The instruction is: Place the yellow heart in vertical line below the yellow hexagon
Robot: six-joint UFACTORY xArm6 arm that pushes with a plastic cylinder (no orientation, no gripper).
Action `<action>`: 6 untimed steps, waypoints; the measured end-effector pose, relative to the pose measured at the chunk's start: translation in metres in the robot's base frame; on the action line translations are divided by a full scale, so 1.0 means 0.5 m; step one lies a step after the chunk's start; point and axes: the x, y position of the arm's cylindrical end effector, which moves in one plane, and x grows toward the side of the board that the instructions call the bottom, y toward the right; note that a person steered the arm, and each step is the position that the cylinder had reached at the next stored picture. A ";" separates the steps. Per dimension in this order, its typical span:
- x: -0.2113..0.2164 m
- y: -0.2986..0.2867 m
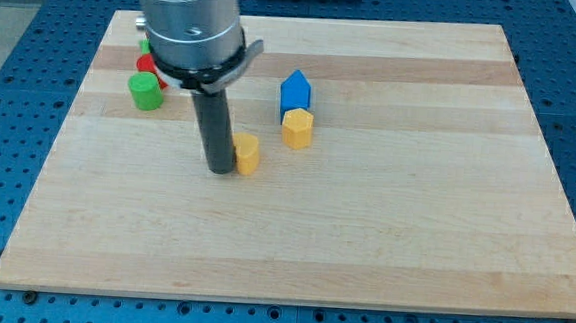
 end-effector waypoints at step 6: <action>-0.065 -0.014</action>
